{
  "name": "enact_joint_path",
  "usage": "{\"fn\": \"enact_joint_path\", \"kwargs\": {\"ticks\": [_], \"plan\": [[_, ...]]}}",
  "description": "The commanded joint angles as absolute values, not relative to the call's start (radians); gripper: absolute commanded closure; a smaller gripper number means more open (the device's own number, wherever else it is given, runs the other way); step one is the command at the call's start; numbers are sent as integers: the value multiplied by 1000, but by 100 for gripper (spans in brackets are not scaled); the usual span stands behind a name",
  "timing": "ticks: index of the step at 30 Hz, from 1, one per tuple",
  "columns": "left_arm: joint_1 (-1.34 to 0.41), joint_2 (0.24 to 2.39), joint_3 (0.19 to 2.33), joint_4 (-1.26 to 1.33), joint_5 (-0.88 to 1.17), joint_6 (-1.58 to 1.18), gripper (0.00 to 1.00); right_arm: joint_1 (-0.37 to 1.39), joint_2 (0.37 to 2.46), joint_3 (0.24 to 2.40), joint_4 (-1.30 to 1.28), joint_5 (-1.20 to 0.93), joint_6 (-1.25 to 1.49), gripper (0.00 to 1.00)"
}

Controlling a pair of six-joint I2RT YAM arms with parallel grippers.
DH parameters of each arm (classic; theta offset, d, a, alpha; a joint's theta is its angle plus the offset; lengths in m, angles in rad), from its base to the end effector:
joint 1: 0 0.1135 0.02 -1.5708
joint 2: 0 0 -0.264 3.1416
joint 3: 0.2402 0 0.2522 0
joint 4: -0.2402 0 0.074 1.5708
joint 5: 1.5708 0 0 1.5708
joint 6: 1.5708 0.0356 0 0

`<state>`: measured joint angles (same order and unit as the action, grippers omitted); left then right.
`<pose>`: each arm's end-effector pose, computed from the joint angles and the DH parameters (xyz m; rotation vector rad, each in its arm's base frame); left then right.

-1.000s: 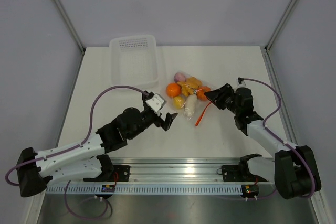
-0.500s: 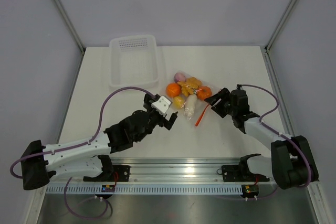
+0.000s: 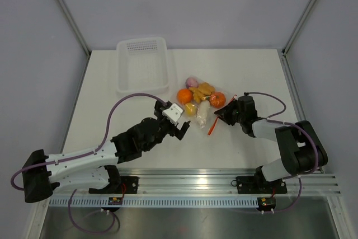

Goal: Open the zip-top bag and remove the fake food
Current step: Pick up the zipper food storage bag at the center of the board.

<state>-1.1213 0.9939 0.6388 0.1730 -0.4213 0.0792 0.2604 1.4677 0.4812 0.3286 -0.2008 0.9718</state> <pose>0.1136 -0.2020 0.2866 0.7214 1.5979 -0.3954 0.2534 0.0749 0.1383 0.7136 2.2565 0.8650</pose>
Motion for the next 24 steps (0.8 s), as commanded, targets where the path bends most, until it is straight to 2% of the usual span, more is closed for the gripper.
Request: {"fn": "enact_joint_path", "kwargs": {"ticks": [1,2,4,7,12,15,21,24], "plan": [[-1127,1005,678,196,-348,106,1,288,1520,534,408,-221,989,74],[-1129,1021,690,192,-351,112,1,288,1525,537,411,-233,989,81],[-1146,1034,692,199,-367,132,1,291,1510,531,417,-248,989,89],[-1170,1046,693,212,-383,150,1,314,1430,522,396,-226,968,92],[-1181,1052,698,209,-388,158,1,393,1310,598,203,-163,798,100],[-1186,1051,699,199,-358,161,1,407,1290,632,147,-150,775,100],[-1230,1040,690,201,-285,204,1,410,1201,581,206,-132,848,100],[-1287,1084,707,193,-332,245,1,410,1151,569,209,-129,887,100]]}}
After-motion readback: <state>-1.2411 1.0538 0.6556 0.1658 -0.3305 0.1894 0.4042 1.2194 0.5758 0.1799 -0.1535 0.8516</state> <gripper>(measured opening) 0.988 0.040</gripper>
